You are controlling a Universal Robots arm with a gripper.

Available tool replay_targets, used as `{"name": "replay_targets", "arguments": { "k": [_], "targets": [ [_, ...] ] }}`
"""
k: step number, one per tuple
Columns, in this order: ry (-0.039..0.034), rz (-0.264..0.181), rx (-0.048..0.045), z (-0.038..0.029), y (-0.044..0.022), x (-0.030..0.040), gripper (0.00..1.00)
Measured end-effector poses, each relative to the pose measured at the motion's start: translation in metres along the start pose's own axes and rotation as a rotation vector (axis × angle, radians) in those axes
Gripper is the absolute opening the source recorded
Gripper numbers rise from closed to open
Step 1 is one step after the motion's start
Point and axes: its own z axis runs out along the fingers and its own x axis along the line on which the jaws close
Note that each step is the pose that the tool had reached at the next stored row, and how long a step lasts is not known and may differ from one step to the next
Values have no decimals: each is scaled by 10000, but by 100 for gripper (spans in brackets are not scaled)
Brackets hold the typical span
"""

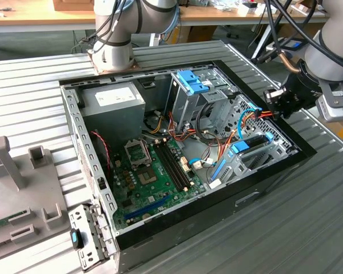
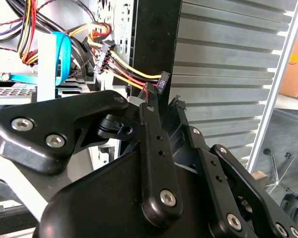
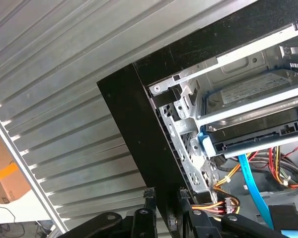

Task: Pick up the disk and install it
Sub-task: 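Insert the first disk wire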

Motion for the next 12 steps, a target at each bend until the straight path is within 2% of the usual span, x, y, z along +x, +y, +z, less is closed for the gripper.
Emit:
{"name": "replay_targets", "arguments": {
  "k": [4,5,10,12],
  "targets": [
    [0,-1,-1,1,3,1,29],
    [1,0,0,2,5,1,16],
    [0,0,0,4,11,2,16],
    [-1,0,1,-15,5,8,16]
  ]
}}
